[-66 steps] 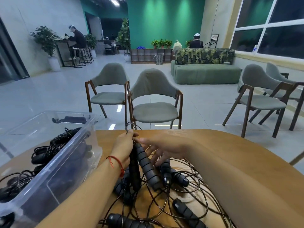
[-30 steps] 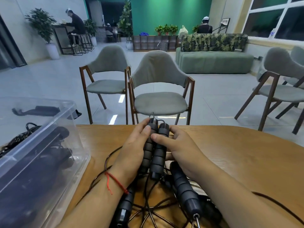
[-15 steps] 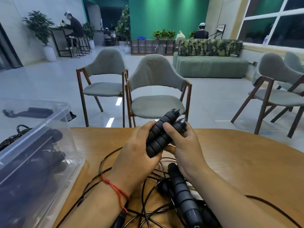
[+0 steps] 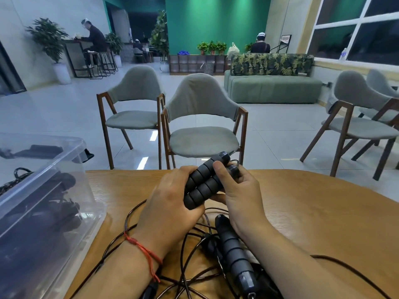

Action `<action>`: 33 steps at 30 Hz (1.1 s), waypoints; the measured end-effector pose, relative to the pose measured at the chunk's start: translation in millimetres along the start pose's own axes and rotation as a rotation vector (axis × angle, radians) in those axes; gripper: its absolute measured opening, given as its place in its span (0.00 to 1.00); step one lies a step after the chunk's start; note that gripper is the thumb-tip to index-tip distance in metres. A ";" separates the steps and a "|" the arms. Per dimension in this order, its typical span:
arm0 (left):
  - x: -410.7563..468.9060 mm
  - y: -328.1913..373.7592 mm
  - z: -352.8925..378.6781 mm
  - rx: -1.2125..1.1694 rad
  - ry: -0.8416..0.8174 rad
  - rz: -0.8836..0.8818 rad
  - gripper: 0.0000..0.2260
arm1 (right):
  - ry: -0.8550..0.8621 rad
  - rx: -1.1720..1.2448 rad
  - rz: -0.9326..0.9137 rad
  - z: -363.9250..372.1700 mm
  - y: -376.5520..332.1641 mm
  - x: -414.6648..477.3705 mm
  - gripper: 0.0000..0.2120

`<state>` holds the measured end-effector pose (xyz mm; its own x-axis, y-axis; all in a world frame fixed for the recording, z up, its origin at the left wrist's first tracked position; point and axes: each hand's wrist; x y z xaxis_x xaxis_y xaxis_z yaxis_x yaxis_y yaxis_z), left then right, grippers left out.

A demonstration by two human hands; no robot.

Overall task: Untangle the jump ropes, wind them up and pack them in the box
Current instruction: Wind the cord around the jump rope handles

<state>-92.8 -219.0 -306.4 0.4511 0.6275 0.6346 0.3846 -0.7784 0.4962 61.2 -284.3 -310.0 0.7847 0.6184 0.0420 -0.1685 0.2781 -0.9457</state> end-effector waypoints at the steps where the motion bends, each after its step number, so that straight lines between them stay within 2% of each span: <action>1: -0.2 1.1 0.6 0.075 0.023 0.019 0.32 | -0.009 0.003 0.001 1.5 -1.3 -1.7 0.20; 4: 0.5 2.6 0.9 0.251 0.082 -0.010 0.32 | -0.073 -0.057 -0.035 8.6 -3.0 -9.4 0.14; 7: 2.1 -3.1 -3.7 0.281 0.078 -0.140 0.29 | -0.138 -0.277 -0.139 11.9 -9.4 -14.7 0.14; 10: 2.6 -7.0 -7.5 0.235 0.082 -0.224 0.26 | -0.067 -0.524 -0.387 2.8 -18.1 -9.2 0.19; 12: 2.0 -5.7 -8.1 0.206 0.068 -0.236 0.25 | 0.078 -0.565 -0.638 -5.6 -24.2 -1.3 0.17; 14: 1.3 -5.8 -7.2 0.181 0.053 -0.224 0.24 | 0.074 -0.551 -0.778 -11.2 -28.1 6.2 0.12; 16: 0.2 -5.0 -7.3 0.127 0.036 -0.216 0.21 | -0.106 -0.516 -0.714 -11.9 -27.3 9.5 0.10; 18: 0.3 -3.7 -6.8 0.032 0.015 -0.230 0.19 | -0.243 -0.436 -0.532 -12.1 -26.5 9.1 0.14; 21: 1.8 -3.7 -6.2 -0.188 -0.033 -0.346 0.16 | -0.274 -0.436 -0.486 -10.7 -25.7 9.5 0.19; 26: 5.9 -8.9 -6.1 -0.592 -0.014 -0.533 0.16 | -0.299 -0.550 -0.514 -15.2 -15.0 14.2 0.16; 29: 9.4 -7.1 -8.6 -0.899 0.037 -0.632 0.21 | -0.369 -0.611 -0.473 -20.9 -5.6 17.7 0.16; 33: 11.3 -7.4 -7.3 -1.197 0.053 -0.710 0.21 | -0.463 -0.711 -0.511 -16.2 -0.2 13.3 0.14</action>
<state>-96.4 -206.3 -298.6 0.4111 0.9105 0.0442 -0.4115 0.1421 0.9003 81.3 -288.0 -314.5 0.3267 0.8156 0.4775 0.6420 0.1793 -0.7455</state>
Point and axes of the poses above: each hand's wrist, its own x-axis towards the middle knuckle, its own z-axis out of the palm, y = z × x, and after that the axes turned 10 degrees about y, right-handed
